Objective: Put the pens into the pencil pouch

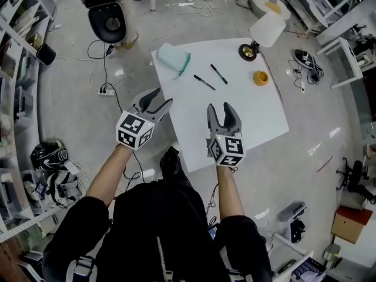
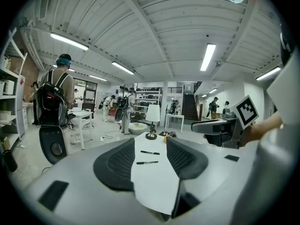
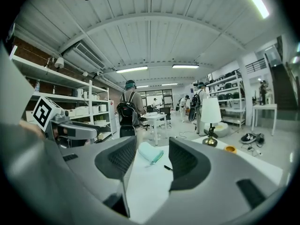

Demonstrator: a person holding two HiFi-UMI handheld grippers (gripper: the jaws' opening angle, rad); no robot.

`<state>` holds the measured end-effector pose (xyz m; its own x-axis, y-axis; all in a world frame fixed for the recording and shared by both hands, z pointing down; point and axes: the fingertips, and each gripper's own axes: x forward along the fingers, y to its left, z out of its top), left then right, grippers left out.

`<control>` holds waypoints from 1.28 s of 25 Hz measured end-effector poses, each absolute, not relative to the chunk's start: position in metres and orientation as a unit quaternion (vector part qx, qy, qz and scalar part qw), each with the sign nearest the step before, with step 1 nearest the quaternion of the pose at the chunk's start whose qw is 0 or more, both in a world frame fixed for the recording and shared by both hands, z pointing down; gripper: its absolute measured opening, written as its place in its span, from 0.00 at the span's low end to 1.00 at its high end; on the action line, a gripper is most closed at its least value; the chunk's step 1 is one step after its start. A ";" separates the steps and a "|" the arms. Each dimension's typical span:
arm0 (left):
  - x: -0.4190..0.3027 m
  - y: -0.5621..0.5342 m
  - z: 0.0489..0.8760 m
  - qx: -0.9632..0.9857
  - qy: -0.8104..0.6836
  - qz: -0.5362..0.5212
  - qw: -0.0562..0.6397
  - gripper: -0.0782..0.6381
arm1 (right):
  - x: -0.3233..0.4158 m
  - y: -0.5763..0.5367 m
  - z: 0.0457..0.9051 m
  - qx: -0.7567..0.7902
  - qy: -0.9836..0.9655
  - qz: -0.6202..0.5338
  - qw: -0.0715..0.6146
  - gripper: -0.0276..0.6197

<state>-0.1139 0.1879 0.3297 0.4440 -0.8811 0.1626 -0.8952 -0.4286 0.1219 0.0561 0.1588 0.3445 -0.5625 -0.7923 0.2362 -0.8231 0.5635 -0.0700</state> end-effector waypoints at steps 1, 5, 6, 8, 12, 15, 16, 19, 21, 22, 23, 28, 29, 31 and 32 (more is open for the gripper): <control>-0.115 0.180 0.330 0.845 -0.525 0.037 0.097 0.41 | 0.055 0.152 0.346 0.459 -0.879 0.087 0.091 0.38; -0.116 0.147 0.337 0.846 -0.521 0.044 0.105 0.41 | 0.057 0.123 0.355 0.461 -0.876 0.095 0.101 0.38; -0.115 0.139 0.341 0.846 -0.520 0.047 0.109 0.41 | 0.058 0.117 0.358 0.462 -0.875 0.099 0.104 0.38; -0.115 0.123 0.348 0.845 -0.519 0.054 0.118 0.41 | 0.061 0.104 0.366 0.461 -0.874 0.108 0.109 0.38; -0.113 0.093 0.362 0.844 -0.515 0.067 0.134 0.41 | 0.064 0.075 0.382 0.459 -0.871 0.127 0.120 0.38; -0.113 0.073 0.374 0.843 -0.512 0.080 0.144 0.41 | 0.062 0.056 0.392 0.454 -0.871 0.136 0.126 0.38; -0.113 0.067 0.376 0.843 -0.511 0.085 0.146 0.41 | 0.060 0.051 0.395 0.451 -0.872 0.138 0.128 0.38; -0.114 0.053 0.381 0.842 -0.511 0.093 0.149 0.41 | 0.056 0.037 0.402 0.443 -0.875 0.141 0.135 0.38; -0.116 0.045 0.383 0.842 -0.510 0.097 0.151 0.41 | 0.053 0.029 0.403 0.440 -0.876 0.142 0.136 0.38; -0.117 0.043 0.385 0.842 -0.509 0.099 0.151 0.41 | 0.052 0.027 0.405 0.440 -0.876 0.144 0.136 0.38; -0.118 0.040 0.387 0.842 -0.508 0.102 0.152 0.41 | 0.051 0.025 0.406 0.440 -0.876 0.145 0.137 0.38; -0.120 0.018 0.392 0.845 -0.501 0.111 0.148 0.41 | 0.053 0.013 0.416 0.445 -0.872 0.147 0.144 0.38; -0.120 0.014 0.393 0.846 -0.500 0.112 0.148 0.41 | 0.054 0.012 0.417 0.445 -0.871 0.150 0.145 0.38; -0.121 0.009 0.395 0.846 -0.498 0.114 0.151 0.41 | 0.054 0.011 0.420 0.446 -0.869 0.154 0.148 0.37; -0.122 0.007 0.396 0.846 -0.498 0.115 0.153 0.41 | 0.054 0.010 0.420 0.447 -0.869 0.154 0.149 0.37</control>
<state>-0.1216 0.0067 0.3963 0.4784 -0.8072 0.3458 -0.8771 -0.4581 0.1442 0.0540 0.0098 0.4203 -0.5561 -0.7303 0.3967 -0.8221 0.5534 -0.1337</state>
